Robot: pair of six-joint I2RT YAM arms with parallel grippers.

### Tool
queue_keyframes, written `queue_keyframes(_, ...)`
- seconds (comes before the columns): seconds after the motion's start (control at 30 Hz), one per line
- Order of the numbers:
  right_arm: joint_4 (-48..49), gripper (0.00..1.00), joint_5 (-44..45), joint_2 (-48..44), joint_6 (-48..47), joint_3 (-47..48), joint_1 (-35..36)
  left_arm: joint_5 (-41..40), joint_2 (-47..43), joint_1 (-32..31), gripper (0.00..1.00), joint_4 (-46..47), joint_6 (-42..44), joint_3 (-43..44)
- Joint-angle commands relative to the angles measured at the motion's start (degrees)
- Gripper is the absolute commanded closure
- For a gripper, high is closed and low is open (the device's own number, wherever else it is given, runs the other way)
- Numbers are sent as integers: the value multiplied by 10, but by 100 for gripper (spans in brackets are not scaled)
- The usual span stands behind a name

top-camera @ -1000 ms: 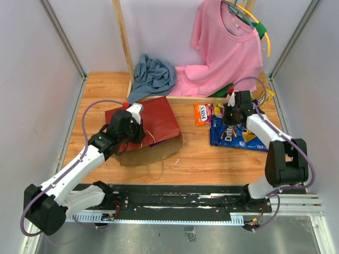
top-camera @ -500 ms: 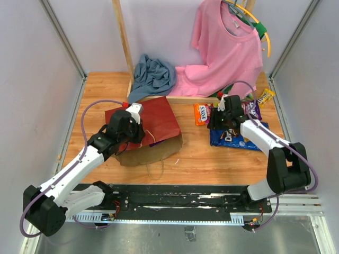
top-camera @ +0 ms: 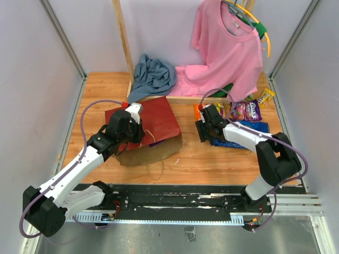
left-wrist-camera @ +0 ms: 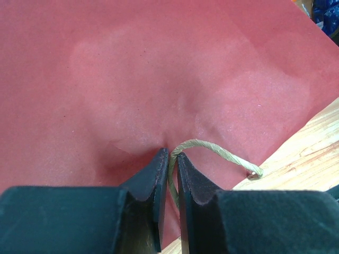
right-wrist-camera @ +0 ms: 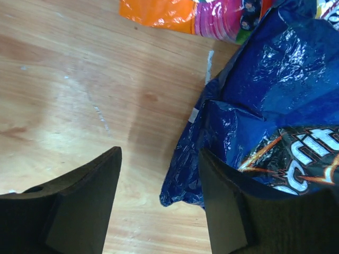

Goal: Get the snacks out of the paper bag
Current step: Adjust the snack at the center of the board.

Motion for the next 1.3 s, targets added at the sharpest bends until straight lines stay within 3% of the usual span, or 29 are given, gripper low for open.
queue_keyframes(0.0,-26,39,113,27,-18,17,32,-8,-11,5,82,5,5,5)
queue_keyframes(0.17,-39,43,166,53,-19,28,56,-6,-11,5,82,5,5,6)
queue_keyframes(0.37,-73,56,231,98,-7,46,75,-7,-14,5,82,5,5,5)
queue_keyframes(0.57,-83,96,226,99,15,35,77,-7,-15,5,82,5,5,5)
queue_keyframes(0.6,-85,99,223,95,18,32,78,-7,-15,5,82,5,5,5)
queue_keyframes(1.03,-59,99,145,-37,26,-58,84,-6,-18,5,82,5,5,4)
queue_keyframes(1.07,-55,94,135,-50,22,-62,84,-6,-18,5,82,5,5,4)
queue_keyframes(1.17,-40,56,114,-97,21,-71,84,-6,-19,5,82,5,5,4)
queue_keyframes(1.27,-15,36,104,-160,20,-86,84,-5,-20,5,82,5,4,4)
